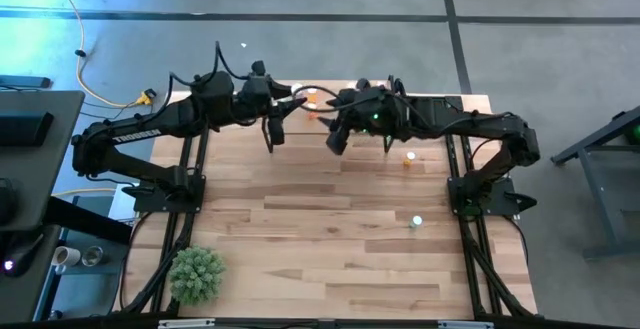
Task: Pick and place medicine bottles onto shelf by color
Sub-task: Put the violet pill bottle on the shelf aligned with the other violet pill bottles
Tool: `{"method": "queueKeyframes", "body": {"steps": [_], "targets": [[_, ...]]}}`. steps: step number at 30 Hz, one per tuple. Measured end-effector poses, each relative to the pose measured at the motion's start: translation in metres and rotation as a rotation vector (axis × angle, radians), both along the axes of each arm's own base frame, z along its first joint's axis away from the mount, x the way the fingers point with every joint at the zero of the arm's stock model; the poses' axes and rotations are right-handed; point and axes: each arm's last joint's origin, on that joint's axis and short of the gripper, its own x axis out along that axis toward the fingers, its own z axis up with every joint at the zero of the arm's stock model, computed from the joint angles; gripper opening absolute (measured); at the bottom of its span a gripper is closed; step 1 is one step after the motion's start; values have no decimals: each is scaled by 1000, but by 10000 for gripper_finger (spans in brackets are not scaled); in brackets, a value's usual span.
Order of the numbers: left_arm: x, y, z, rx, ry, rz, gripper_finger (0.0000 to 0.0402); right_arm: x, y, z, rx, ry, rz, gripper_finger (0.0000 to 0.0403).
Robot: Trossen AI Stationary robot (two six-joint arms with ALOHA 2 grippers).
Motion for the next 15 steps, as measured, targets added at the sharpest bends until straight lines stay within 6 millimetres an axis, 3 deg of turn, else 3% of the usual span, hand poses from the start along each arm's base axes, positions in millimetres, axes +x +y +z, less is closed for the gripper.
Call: {"method": "queueKeyframes", "body": {"steps": [9,15], "targets": [[-3,0,-17,-44,182,53,102,-30,-30,23,-140,11,-25,206],[5,2,-27,-98,217,42,101,-32,-38,39,-217,-102,228,206]]}}
